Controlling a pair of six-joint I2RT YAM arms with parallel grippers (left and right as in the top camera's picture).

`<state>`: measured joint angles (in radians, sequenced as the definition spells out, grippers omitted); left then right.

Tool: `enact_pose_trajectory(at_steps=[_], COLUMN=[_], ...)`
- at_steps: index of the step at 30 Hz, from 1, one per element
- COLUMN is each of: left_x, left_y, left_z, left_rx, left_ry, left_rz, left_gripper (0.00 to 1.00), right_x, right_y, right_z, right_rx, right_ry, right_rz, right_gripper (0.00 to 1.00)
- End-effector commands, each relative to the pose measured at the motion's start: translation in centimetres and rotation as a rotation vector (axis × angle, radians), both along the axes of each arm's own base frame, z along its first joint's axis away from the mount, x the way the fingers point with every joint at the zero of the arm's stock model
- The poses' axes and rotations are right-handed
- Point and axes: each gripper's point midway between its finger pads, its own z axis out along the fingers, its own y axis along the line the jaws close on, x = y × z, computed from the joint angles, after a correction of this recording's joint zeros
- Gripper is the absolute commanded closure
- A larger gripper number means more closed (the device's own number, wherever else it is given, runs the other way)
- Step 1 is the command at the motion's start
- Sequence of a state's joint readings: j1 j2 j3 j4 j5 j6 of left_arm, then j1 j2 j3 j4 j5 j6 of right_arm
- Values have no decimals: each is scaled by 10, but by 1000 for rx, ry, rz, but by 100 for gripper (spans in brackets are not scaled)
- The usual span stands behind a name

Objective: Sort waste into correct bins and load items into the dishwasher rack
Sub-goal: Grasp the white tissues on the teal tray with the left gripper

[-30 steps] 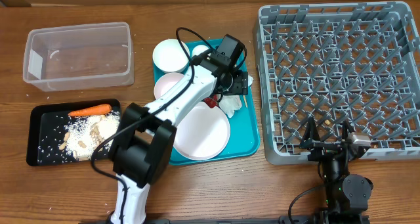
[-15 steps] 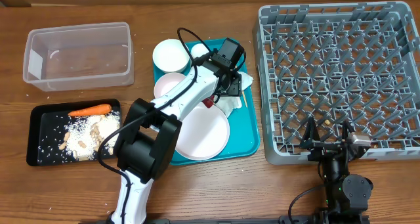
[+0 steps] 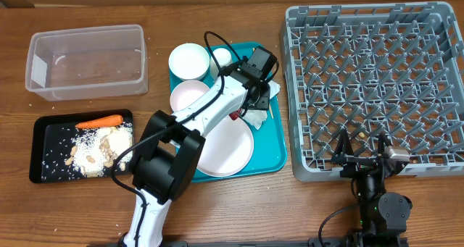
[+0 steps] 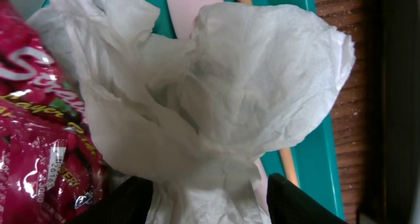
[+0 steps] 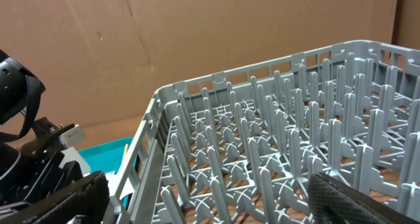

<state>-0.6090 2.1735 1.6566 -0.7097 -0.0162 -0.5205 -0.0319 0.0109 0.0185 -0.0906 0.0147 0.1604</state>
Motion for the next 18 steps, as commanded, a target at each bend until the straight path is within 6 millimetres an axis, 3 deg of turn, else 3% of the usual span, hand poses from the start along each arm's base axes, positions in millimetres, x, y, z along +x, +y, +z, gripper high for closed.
enact_pose_trajectory(at_steps=[1, 9, 18], left_x=[-1, -11, -4], left_y=[4, 9, 4], left_z=[-12, -40, -28], left_rx=[40, 86, 76], left_ry=[3, 65, 53], left_rz=[-6, -18, -18], left_gripper=[42, 47, 96], right_x=[0, 0, 0], right_y=[1, 1, 1], right_z=[-2, -2, -2], right_rx=[-1, -1, -1], right_ry=[-4, -4, -4], right_rz=[3, 3, 3], right_gripper=[0, 0, 0])
